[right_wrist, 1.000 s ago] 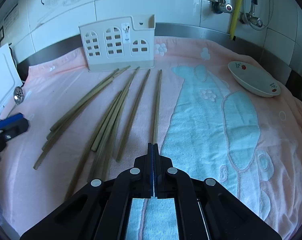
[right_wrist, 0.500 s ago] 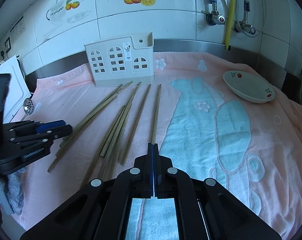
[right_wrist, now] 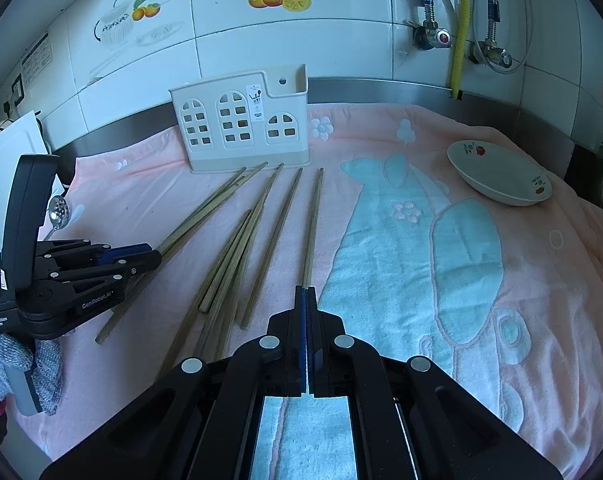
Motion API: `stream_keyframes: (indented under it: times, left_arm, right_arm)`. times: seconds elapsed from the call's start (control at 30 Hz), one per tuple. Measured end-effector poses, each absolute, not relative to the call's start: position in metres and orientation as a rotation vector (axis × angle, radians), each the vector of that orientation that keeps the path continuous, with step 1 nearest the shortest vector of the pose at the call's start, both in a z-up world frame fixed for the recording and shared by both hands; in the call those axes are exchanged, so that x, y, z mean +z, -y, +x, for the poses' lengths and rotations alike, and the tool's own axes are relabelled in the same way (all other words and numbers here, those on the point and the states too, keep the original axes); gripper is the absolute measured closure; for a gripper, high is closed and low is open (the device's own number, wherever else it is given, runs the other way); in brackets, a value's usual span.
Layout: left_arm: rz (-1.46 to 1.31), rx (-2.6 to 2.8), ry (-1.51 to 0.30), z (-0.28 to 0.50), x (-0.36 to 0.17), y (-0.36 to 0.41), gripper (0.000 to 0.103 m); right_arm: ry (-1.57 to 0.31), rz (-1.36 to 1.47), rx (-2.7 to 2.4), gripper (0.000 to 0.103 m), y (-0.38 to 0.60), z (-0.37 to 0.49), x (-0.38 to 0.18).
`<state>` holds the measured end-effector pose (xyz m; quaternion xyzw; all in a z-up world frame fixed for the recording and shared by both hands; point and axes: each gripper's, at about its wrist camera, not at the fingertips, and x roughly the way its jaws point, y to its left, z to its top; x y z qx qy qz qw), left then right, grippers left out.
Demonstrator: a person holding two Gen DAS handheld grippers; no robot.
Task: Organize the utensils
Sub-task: 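Lift the grasped chopstick with the left tool off the towel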
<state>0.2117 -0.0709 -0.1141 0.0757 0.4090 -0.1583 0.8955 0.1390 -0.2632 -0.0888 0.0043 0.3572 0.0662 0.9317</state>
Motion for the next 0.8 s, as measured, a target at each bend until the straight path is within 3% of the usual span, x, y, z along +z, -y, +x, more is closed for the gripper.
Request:
stream_keyframes:
  times: [0.1, 0.57, 0.63, 0.7, 0.8]
  left_arm:
    - [0.17, -0.322, -0.838, 0.213, -0.114, 0.072, 0.097]
    - [0.129, -0.341, -0.694, 0.186, -0.066, 0.062, 0.097]
    - [0.123, -0.346, -0.673, 0.181, -0.058, 0.062, 0.097]
    - [0.119, -0.349, -0.654, 0.179, -0.051, 0.061, 0.097]
    - [0.118, -0.355, -0.641, 0.178, -0.045, 0.062, 0.097]
  right_arm:
    - [-0.727, 0.007, 0.134, 0.103, 0.263, 0.139, -0.088]
    - [-0.687, 0.004, 0.136, 0.103, 0.266, 0.132, -0.072]
    - [-0.703, 0.021, 0.142, 0.1, 0.268, 0.134, -0.077]
    - [-0.735, 0.041, 0.152, 0.087, 0.268, 0.141, -0.086]
    - [-0.772, 0.05, 0.164, 0.086, 0.265, 0.152, -0.097]
